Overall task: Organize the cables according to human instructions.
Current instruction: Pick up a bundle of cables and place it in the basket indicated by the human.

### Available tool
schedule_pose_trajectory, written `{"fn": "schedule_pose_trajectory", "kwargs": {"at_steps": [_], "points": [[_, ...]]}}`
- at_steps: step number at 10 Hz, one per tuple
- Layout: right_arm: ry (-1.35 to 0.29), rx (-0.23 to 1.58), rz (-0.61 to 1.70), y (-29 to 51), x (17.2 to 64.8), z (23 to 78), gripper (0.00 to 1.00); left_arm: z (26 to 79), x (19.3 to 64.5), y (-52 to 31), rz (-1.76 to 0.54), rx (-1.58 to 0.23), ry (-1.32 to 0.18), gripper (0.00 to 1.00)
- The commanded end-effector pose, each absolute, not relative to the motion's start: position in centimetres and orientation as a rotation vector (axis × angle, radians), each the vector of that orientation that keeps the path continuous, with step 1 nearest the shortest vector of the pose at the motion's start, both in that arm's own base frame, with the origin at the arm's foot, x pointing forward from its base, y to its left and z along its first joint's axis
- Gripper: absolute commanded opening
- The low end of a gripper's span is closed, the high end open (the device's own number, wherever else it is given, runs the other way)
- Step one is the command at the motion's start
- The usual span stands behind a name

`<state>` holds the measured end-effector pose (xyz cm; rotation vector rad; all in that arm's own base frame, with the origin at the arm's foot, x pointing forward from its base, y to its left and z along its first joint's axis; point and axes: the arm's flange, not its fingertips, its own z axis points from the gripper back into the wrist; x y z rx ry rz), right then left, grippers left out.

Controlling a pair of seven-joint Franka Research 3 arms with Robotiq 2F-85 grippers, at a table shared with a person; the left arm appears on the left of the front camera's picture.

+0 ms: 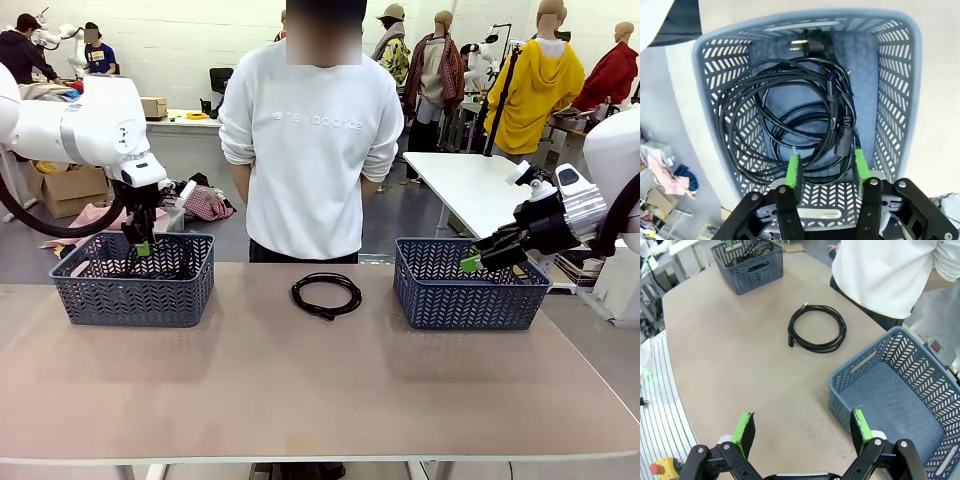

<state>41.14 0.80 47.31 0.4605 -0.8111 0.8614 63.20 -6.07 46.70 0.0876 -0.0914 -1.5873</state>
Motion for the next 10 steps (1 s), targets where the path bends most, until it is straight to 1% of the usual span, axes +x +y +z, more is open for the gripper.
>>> {"fn": "schedule_pose_trajectory", "kwargs": {"at_steps": [1,2,3,4,6,9,10], "points": [[-0.848,0.474,0.873,0.87,41.49,47.03,1.00,47.11,62.80,-5.65,-1.571,0.079,-0.098,0.59],[-0.848,0.474,0.873,0.87,41.49,47.03,1.00,47.11,62.77,-5.59,-1.569,0.072,-0.094,0.74],[-0.848,0.474,0.873,0.87,41.49,47.03,1.00,47.14,62.69,-5.56,-1.568,0.070,-0.093,0.78],[-0.848,0.474,0.873,0.87,41.49,47.03,1.00,47.23,62.62,-5.67,-1.568,0.066,-0.090,0.94],[-0.848,0.474,0.873,0.87,41.49,47.03,1.00,47.29,62.47,-5.72,-1.568,0.061,-0.086,1.00],[-0.848,0.474,0.873,0.87,41.49,47.03,1.00,47.54,62.04,-5.72,-1.547,0.059,-0.076,1.00],[-0.848,0.474,0.873,0.87,41.49,47.03,1.00,47.69,61.80,-5.84,-1.503,0.022,-0.058,1.00]]}}
